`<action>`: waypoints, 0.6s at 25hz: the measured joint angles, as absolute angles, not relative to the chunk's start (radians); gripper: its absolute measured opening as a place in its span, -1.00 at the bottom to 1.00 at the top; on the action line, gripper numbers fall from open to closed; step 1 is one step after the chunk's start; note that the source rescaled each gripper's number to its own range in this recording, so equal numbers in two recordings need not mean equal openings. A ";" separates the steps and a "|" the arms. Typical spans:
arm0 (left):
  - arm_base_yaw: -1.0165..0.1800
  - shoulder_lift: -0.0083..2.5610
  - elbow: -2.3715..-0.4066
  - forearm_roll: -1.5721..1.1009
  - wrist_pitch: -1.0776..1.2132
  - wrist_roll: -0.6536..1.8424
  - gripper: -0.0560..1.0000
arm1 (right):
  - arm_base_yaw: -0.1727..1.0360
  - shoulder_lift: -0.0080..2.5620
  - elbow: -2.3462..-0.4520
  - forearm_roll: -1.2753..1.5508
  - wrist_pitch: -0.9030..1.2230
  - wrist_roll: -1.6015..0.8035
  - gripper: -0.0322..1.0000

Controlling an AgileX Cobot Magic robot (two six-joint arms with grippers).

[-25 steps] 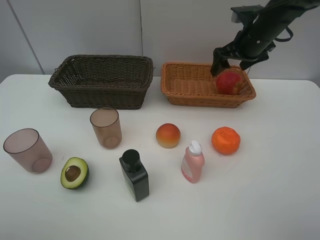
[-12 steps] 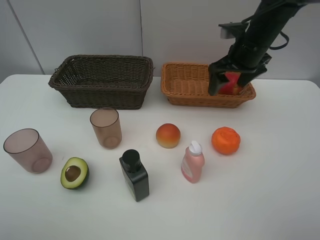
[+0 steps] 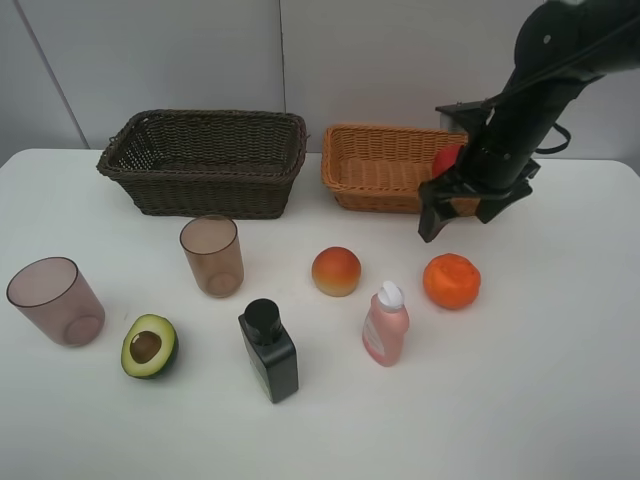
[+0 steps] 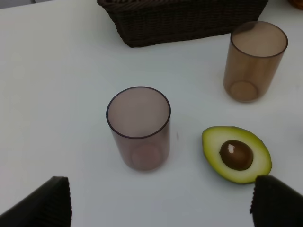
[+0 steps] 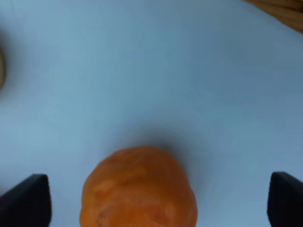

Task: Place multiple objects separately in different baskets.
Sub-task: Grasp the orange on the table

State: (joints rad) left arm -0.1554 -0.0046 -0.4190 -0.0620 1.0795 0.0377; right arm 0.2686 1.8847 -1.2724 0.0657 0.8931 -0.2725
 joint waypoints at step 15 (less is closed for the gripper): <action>-0.155 -0.005 -0.419 -0.062 1.079 0.038 1.00 | 0.269 1.885 -1.123 0.092 0.761 -0.272 0.87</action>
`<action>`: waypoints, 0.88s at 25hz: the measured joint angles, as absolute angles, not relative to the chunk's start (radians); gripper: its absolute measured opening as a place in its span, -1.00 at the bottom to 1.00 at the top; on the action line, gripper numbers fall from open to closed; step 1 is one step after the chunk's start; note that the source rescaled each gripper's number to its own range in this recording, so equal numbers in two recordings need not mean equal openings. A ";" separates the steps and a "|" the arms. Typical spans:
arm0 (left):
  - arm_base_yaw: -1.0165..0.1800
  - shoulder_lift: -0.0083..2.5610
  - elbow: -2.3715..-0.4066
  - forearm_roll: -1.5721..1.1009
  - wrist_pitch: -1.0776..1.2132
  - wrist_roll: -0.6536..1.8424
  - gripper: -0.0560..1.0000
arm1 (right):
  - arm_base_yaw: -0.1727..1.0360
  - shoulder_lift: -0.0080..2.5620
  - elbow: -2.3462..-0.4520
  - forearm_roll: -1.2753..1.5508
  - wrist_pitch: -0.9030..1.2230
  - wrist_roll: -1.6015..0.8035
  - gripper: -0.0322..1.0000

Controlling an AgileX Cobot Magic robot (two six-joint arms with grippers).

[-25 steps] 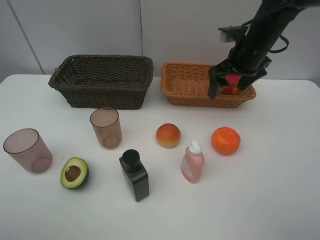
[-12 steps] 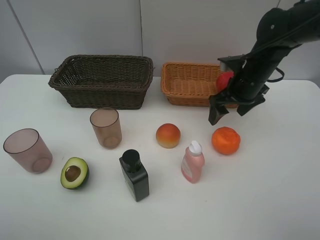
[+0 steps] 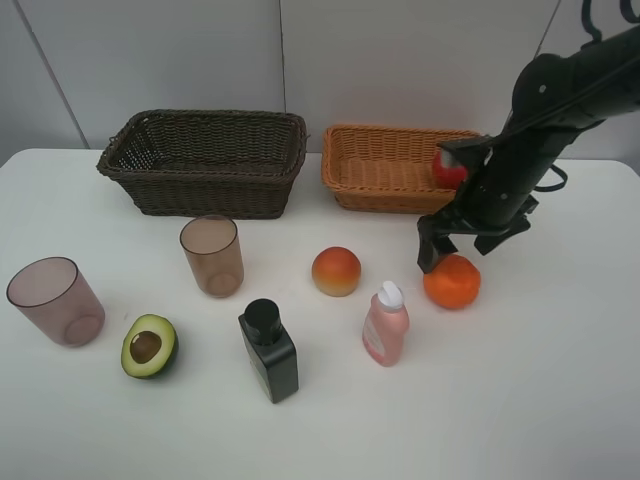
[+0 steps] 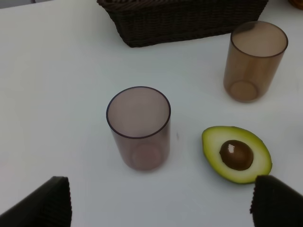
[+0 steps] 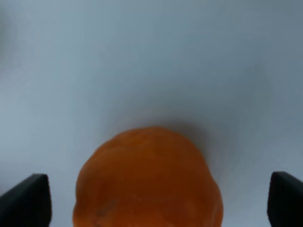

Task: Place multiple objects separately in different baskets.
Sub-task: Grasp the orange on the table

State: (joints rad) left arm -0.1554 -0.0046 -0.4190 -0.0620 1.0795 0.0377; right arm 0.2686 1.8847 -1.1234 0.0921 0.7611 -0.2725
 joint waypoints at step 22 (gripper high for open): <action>-0.155 -0.005 -0.419 -0.062 1.079 0.038 1.00 | 0.269 1.962 -1.113 0.119 0.737 -0.270 0.84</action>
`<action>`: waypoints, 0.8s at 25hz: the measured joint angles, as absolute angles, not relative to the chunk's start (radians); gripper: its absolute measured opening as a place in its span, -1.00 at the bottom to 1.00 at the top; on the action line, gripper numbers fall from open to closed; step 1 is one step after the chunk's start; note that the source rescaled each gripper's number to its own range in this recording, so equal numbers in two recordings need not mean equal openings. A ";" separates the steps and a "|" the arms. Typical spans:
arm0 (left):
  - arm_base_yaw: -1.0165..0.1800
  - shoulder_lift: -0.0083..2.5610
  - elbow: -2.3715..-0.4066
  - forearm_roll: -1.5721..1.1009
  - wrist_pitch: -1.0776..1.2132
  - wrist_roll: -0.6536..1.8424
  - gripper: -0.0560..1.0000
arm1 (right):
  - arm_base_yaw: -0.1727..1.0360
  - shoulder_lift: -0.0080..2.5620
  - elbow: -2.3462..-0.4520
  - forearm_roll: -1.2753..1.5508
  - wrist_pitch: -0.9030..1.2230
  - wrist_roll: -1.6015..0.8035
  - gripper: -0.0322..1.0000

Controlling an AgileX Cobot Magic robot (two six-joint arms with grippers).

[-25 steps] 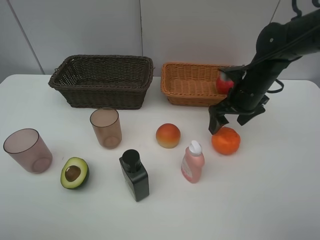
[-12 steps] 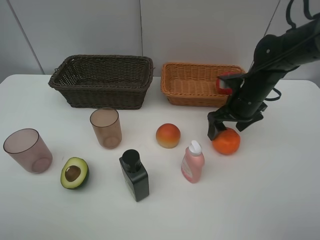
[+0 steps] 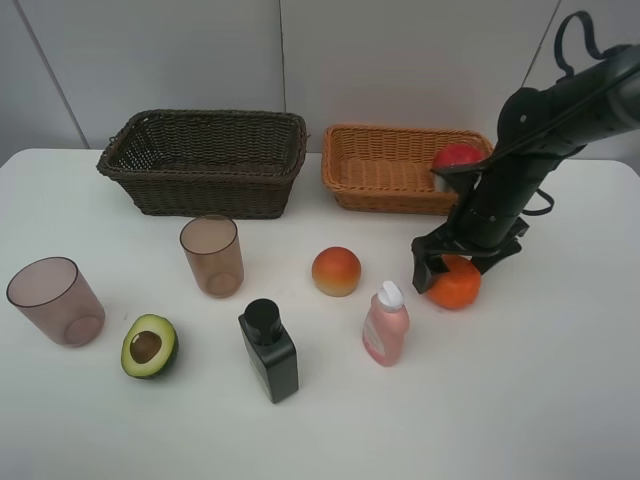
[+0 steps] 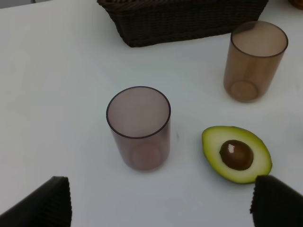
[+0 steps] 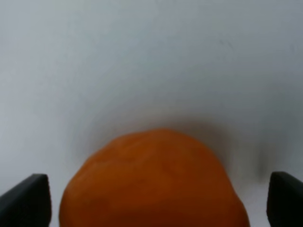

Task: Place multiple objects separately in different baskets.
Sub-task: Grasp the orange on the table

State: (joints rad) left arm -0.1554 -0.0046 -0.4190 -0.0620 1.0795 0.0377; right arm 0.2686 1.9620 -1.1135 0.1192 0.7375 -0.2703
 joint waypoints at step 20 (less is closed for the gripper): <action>-0.155 -0.005 -0.419 -0.062 1.079 0.038 1.00 | 0.269 1.956 -1.113 0.121 0.748 -0.258 0.23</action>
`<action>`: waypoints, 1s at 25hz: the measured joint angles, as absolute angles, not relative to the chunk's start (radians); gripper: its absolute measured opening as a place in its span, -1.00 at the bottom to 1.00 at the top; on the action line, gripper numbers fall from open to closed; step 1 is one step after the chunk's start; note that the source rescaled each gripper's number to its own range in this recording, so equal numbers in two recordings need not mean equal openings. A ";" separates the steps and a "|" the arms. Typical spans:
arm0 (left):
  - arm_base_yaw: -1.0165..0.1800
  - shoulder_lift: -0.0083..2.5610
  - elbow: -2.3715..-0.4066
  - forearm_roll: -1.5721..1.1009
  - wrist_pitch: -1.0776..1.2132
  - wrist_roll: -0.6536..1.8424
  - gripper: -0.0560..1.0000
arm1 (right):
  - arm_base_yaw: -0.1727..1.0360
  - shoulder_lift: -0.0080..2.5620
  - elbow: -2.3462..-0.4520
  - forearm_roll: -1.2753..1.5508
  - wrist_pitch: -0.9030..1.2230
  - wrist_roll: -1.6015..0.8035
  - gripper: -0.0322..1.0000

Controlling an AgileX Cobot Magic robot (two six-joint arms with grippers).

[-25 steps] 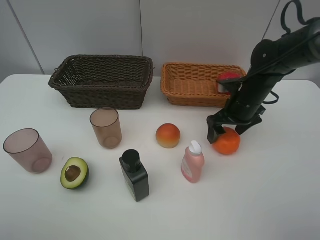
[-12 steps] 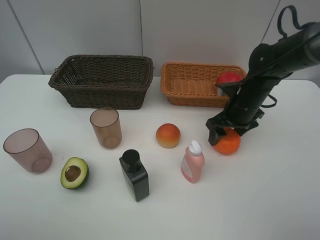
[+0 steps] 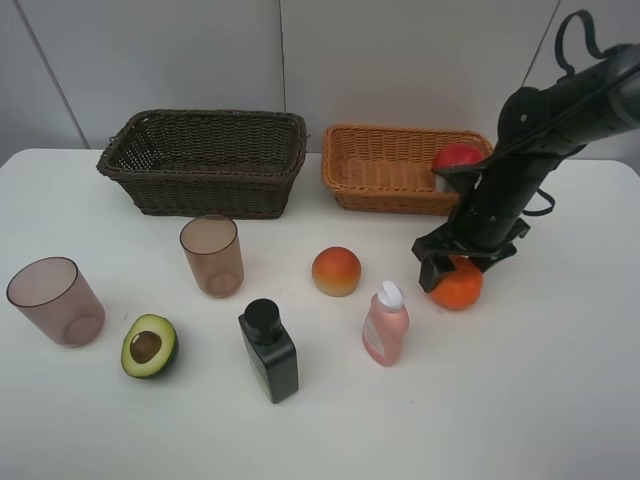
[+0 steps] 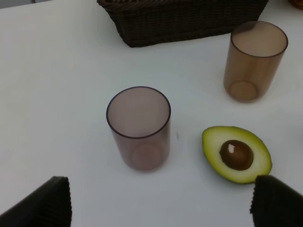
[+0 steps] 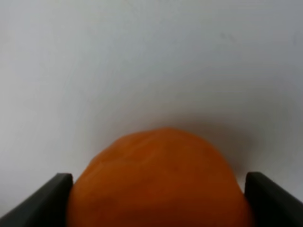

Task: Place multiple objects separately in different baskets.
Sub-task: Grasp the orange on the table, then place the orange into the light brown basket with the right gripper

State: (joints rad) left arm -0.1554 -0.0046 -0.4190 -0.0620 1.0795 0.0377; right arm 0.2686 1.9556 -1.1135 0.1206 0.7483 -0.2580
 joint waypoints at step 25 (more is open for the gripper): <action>-0.155 -0.005 -0.419 -0.062 1.079 0.038 1.00 | 0.269 1.913 -1.564 0.084 0.623 -0.257 0.23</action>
